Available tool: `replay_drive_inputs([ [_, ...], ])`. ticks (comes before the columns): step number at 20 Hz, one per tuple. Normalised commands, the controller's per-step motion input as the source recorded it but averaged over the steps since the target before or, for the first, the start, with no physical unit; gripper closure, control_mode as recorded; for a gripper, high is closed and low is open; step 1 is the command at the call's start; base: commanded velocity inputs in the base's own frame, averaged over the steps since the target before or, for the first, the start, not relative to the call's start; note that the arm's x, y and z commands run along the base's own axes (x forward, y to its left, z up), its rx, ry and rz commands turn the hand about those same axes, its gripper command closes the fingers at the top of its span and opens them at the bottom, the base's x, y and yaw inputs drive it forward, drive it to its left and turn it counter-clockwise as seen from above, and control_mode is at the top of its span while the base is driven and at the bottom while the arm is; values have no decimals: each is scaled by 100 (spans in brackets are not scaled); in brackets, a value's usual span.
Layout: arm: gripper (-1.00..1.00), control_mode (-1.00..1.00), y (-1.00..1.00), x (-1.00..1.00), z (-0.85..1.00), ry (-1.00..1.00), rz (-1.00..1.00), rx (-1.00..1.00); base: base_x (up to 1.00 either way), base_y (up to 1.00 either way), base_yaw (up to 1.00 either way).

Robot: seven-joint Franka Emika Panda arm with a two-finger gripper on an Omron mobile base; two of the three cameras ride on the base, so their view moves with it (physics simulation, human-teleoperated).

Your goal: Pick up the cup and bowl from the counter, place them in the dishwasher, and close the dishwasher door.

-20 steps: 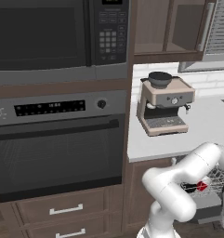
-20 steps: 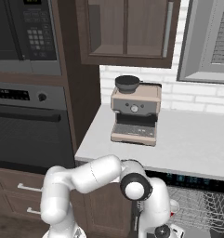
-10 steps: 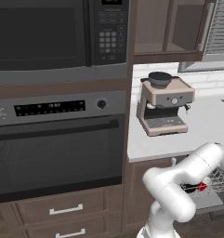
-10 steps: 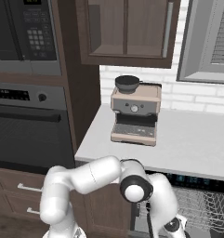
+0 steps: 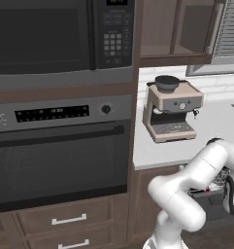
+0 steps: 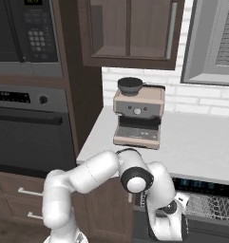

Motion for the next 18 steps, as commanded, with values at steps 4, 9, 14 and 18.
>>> replay_drive_inputs([
  [4, -100, -100, 31, 96, -100, -84, 27, -39, 0, 0, 0],
  [9, -100, -100, 39, 95, -100, -78, 31, -43, 0, 0, 0],
  [14, -100, -100, 17, 7, -76, -77, 45, -56, 0, 0, 0],
  [18, -100, -100, 0, -21, -66, -74, 58, -51, 0, 0, 0],
])
